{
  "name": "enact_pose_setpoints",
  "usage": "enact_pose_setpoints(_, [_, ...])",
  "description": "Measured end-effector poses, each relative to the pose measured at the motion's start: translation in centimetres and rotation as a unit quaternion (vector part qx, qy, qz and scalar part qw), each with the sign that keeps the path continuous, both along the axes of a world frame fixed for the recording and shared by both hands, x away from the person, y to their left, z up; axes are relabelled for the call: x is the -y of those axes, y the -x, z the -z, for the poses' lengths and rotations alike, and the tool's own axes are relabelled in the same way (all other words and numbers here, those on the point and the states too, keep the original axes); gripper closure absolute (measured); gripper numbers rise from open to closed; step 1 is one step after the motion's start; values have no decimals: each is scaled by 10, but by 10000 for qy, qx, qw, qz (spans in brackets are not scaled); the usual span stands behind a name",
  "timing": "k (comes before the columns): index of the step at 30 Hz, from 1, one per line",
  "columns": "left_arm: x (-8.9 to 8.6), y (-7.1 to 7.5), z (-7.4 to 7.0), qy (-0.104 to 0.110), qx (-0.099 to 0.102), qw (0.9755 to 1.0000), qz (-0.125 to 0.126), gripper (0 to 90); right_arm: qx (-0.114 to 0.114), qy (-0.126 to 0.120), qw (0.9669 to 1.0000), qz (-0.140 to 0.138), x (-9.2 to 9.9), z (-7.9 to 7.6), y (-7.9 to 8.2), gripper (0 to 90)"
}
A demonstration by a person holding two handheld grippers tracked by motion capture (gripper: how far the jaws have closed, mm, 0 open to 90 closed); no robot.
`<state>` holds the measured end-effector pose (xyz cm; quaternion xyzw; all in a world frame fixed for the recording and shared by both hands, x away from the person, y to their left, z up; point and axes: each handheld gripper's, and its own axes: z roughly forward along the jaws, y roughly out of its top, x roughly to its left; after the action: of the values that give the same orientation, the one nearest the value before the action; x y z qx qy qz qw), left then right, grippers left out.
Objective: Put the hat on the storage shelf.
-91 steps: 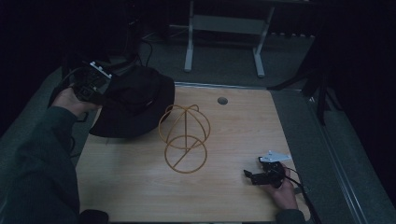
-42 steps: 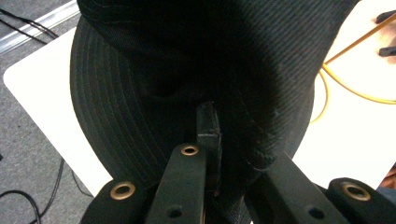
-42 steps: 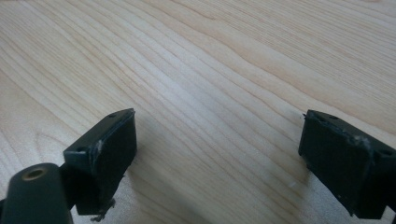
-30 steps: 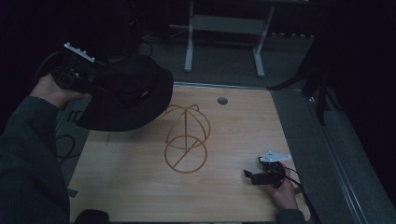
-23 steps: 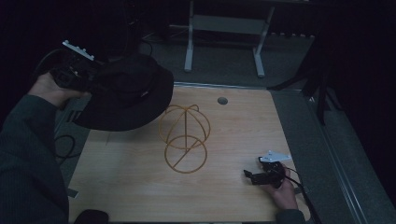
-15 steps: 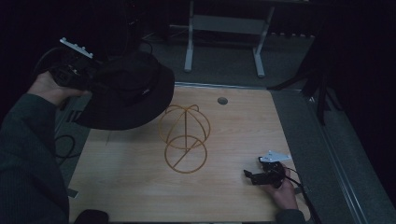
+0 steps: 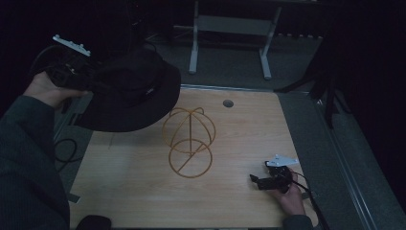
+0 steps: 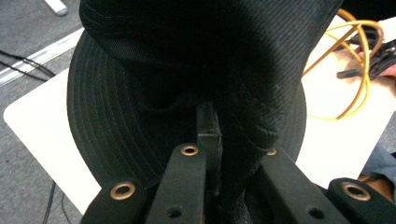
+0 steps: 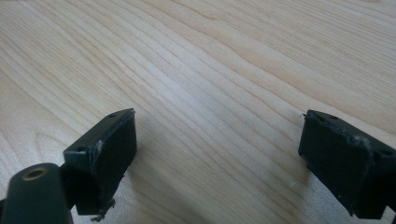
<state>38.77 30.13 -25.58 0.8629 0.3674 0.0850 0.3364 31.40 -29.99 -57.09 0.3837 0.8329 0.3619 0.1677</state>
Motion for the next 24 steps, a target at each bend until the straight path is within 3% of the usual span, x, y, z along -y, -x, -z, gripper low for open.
enact_pose_setpoints(8, [4, 3, -7, -5, 84, 9999, 69, 882, -6, -1, 10000, 3, 0, 0, 0, 112])
enact_pose_setpoints(24, [11, 7, -20, 263, 142, 9990, 336, 882, -4, 3, 10000, 3, 0, 0, 0, 112])
